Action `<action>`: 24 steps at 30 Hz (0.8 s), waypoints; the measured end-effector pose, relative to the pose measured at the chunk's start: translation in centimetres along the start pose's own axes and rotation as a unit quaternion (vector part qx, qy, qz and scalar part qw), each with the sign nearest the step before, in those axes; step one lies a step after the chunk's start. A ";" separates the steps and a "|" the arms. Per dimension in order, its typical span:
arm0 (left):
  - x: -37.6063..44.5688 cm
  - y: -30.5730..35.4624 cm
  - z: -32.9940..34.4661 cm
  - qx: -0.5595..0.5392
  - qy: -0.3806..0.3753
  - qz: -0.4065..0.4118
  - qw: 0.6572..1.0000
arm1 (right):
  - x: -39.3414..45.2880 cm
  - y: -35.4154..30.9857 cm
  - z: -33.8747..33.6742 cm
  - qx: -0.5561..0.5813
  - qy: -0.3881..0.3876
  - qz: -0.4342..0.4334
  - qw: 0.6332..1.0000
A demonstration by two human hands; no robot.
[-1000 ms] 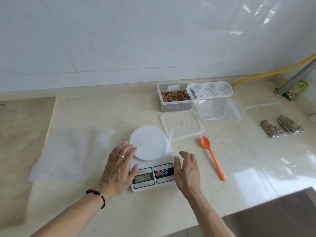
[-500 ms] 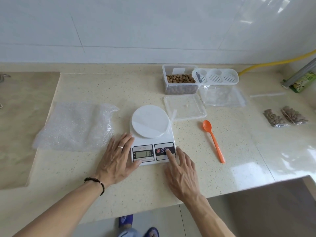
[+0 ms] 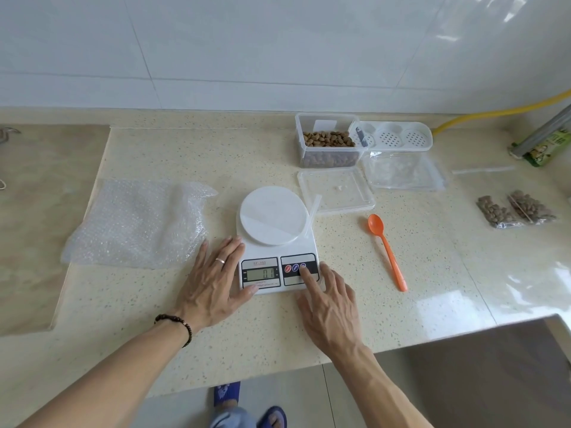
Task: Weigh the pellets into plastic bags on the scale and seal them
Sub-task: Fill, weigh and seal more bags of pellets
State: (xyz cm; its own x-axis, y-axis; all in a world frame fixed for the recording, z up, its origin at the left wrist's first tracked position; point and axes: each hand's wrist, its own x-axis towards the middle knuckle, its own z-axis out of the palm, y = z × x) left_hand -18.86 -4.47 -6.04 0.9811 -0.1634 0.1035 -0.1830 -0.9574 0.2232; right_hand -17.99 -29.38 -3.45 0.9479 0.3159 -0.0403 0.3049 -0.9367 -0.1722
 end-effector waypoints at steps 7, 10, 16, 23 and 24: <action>0.1 0.0 0.1 0.003 -0.006 0.000 1.000 | 0.0 0.1 0.0 0.016 0.005 -0.008 1.000; -0.1 0.1 0.1 0.014 -0.012 0.003 1.000 | 0.2 0.6 -0.3 0.018 0.003 -0.020 1.000; 0.7 2.0 -1.0 0.006 0.019 0.050 0.999 | 0.8 2.6 -2.6 0.063 -0.021 0.029 0.997; 5.7 8.1 -2.0 0.008 0.013 0.135 0.991 | 2.8 8.8 -5.0 0.107 0.053 0.195 0.973; 6.2 8.9 -1.8 0.008 0.011 0.142 0.990 | 3.2 9.8 -5.4 0.120 0.057 0.222 0.966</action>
State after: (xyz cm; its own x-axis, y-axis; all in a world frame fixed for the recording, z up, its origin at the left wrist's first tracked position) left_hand -14.52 -13.62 -1.70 0.8890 -0.4208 0.1806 -0.4494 -0.8776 0.1670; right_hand -11.46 -38.41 0.08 0.9884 -0.1405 -0.0573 -0.1517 -0.9096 -0.3869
